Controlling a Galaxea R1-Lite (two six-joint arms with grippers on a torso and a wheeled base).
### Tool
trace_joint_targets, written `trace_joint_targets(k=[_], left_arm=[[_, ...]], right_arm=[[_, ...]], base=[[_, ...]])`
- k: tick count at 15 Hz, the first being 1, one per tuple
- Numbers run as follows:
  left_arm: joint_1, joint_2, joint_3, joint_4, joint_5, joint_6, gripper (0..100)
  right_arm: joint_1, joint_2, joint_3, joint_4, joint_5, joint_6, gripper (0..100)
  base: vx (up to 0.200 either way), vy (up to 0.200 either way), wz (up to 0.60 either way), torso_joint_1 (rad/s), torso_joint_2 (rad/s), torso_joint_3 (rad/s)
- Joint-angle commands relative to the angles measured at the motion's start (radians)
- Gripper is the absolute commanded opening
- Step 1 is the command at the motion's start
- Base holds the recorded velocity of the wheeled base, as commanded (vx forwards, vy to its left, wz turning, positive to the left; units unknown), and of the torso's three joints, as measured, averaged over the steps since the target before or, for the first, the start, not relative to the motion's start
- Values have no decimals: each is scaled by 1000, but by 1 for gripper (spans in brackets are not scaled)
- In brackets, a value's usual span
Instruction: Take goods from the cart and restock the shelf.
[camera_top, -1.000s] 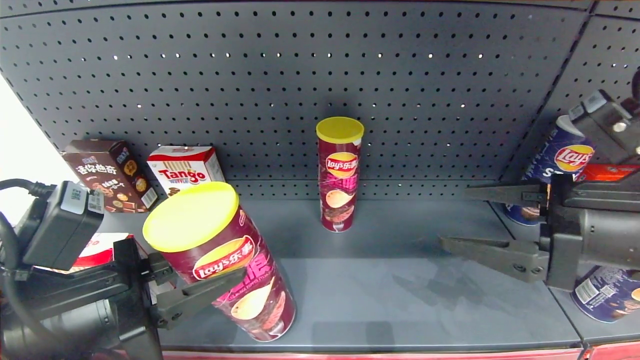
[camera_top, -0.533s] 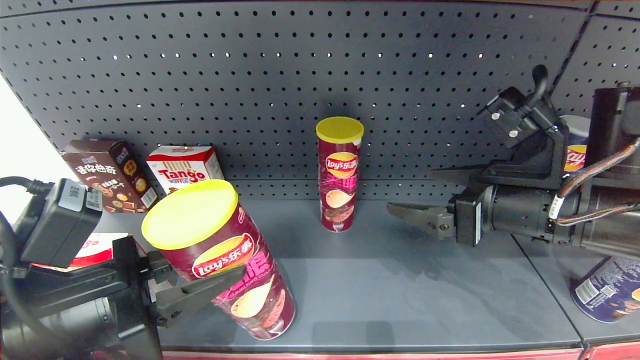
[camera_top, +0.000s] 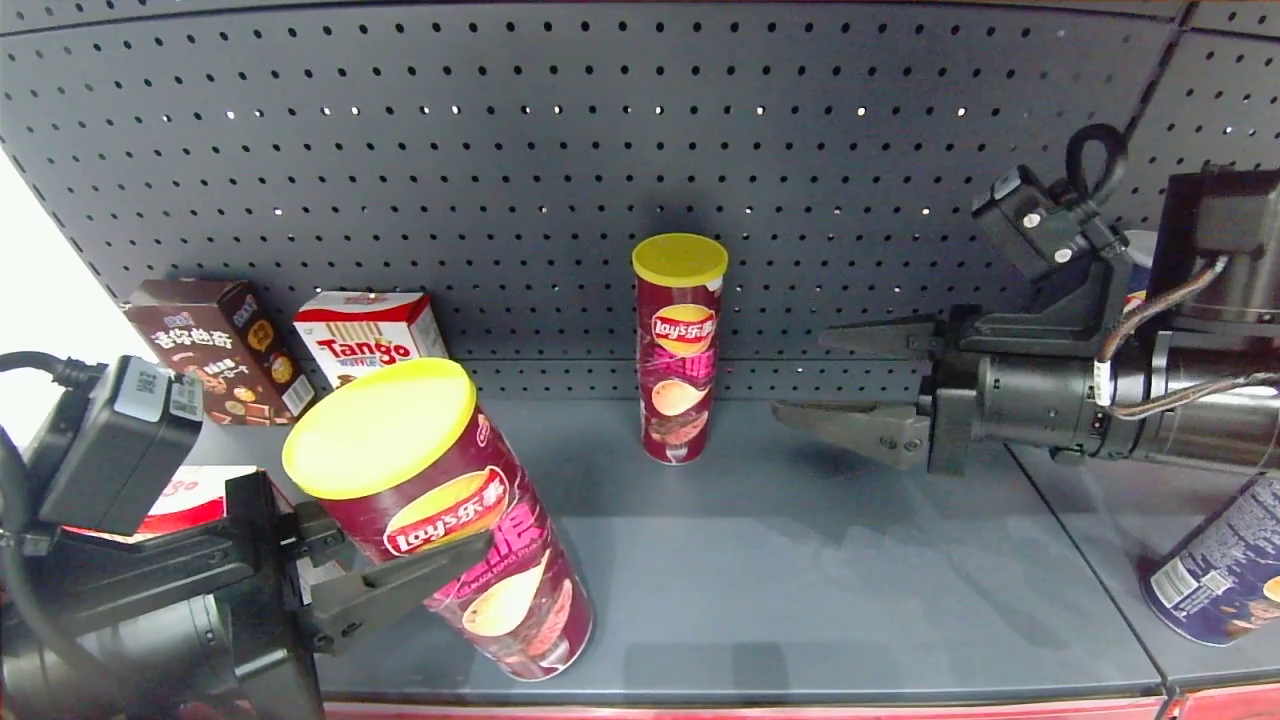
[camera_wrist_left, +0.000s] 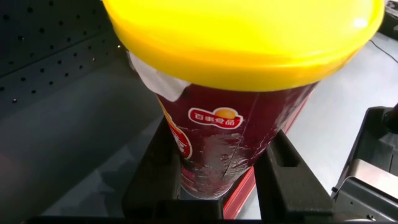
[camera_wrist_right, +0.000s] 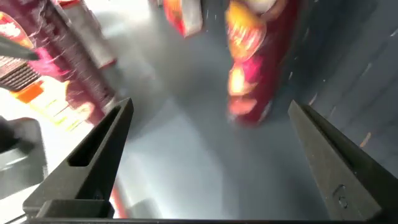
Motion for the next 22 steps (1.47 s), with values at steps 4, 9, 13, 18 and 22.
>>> trace_joint_targets(k=[4, 9, 13, 18, 22], left_arm=[[2, 7, -1, 0, -3, 0, 0], [2, 15, 1, 0, -4, 0, 0], [0, 16, 2, 0, -4, 0, 0], [0, 16, 2, 0, -4, 0, 0], [2, 16, -1, 0, -4, 0, 0]], right_arm=[[-109, 156, 14, -272, 272, -15, 100], [-98, 222, 2, -324, 316, -15, 100], [-89, 270, -41, -324, 316, -17, 100], [-89, 348, -122, -323, 315, -17, 100], [-92, 426, -203, -323, 313, -17, 100]], base=[[0, 0, 0, 0, 0, 0], [0, 0, 0, 0, 0, 0], [0, 0, 0, 0, 0, 0], [0, 0, 0, 0, 0, 0], [0, 0, 0, 0, 0, 0]])
